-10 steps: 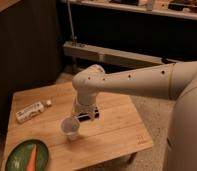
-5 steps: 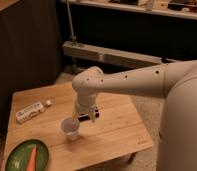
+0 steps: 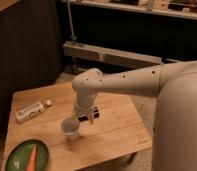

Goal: Pick up the ceramic cup

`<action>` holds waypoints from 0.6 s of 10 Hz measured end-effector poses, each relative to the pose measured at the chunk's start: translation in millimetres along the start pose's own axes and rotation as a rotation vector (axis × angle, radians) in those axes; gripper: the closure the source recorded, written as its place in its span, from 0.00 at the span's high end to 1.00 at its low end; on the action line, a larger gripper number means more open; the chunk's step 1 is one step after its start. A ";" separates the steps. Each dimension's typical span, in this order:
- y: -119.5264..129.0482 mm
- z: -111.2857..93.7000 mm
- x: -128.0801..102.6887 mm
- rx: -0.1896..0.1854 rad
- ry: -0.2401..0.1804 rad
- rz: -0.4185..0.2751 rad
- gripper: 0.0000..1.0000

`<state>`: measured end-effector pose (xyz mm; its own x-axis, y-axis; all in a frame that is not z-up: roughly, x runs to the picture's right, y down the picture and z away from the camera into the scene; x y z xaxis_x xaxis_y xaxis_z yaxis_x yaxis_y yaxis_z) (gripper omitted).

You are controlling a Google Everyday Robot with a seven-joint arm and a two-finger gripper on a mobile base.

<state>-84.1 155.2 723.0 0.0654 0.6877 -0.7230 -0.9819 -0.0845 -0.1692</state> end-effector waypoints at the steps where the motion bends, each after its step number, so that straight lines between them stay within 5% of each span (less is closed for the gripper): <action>1: -0.8 1.1 0.2 0.007 0.005 0.002 0.65; 6: -3.5 9.5 0.2 0.035 0.038 0.019 0.65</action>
<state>-82.3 162.4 729.8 0.0525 0.6580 -0.7512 -0.9887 -0.0717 -0.1319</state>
